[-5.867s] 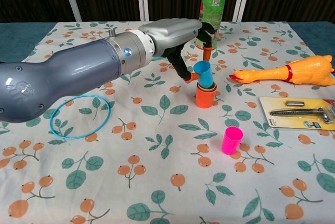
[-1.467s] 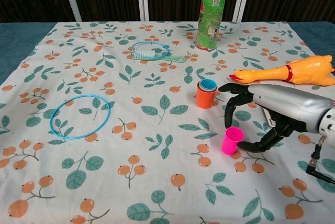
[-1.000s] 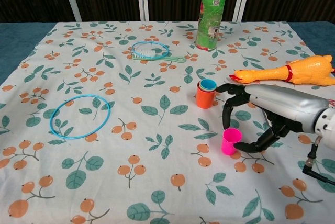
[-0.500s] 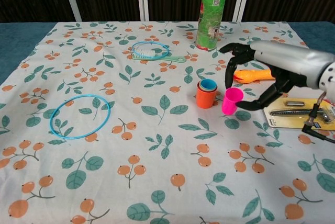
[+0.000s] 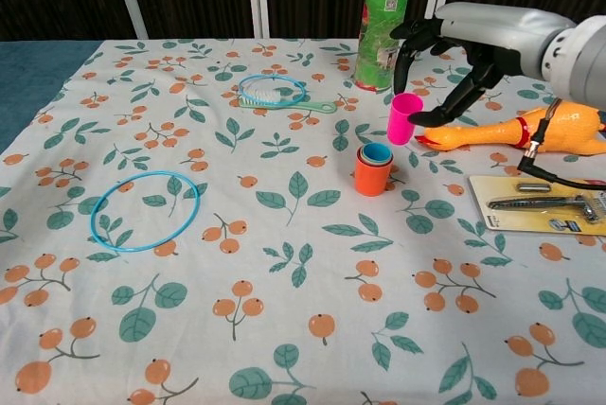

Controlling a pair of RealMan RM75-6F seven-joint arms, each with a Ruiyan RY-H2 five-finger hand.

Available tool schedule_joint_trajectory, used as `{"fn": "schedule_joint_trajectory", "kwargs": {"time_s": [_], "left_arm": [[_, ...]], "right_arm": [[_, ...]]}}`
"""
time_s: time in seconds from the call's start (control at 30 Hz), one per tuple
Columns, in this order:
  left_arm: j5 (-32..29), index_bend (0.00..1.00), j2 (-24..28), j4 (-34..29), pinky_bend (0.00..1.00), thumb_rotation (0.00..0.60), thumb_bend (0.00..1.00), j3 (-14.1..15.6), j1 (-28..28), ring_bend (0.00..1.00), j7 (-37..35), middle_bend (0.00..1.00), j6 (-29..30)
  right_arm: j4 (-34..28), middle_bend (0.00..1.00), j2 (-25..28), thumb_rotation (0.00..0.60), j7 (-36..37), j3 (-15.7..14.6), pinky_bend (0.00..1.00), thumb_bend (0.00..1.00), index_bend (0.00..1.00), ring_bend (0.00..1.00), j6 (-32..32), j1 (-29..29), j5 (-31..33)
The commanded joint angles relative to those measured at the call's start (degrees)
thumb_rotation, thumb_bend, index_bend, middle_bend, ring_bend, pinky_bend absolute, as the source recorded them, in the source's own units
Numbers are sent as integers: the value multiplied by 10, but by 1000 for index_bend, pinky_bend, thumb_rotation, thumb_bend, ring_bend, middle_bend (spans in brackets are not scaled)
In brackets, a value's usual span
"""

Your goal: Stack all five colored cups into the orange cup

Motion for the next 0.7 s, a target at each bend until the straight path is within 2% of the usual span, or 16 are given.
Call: {"fn": "schedule_joint_trajectory", "kwargs": {"time_s": [0.03,0.3,0.63,0.7], "left_arm": [[0,127,-1,0,0,600,118,-1,0,0,1,2,1],[-4,129,-3,2,0,600,119,-5,2,0,5,2,1],[-6,130,-3,2,0,600,118,-7,3,0,7,2,1],[-6,130,-2,1,0,600,119,-8,3,0,7,2,1]], "right_arm": [[18,0,-17,600,-12,1,111,375,491,0,-7,19,24],[54,0,-48,600,-18,0,112,376,491,0,-4,45,52],[76,0,-64,600,-20,-15,112,375,491,0,-1,58,70],[78,0,-65,600,-18,-18,112,375,463,0,-1,58,71]]}}
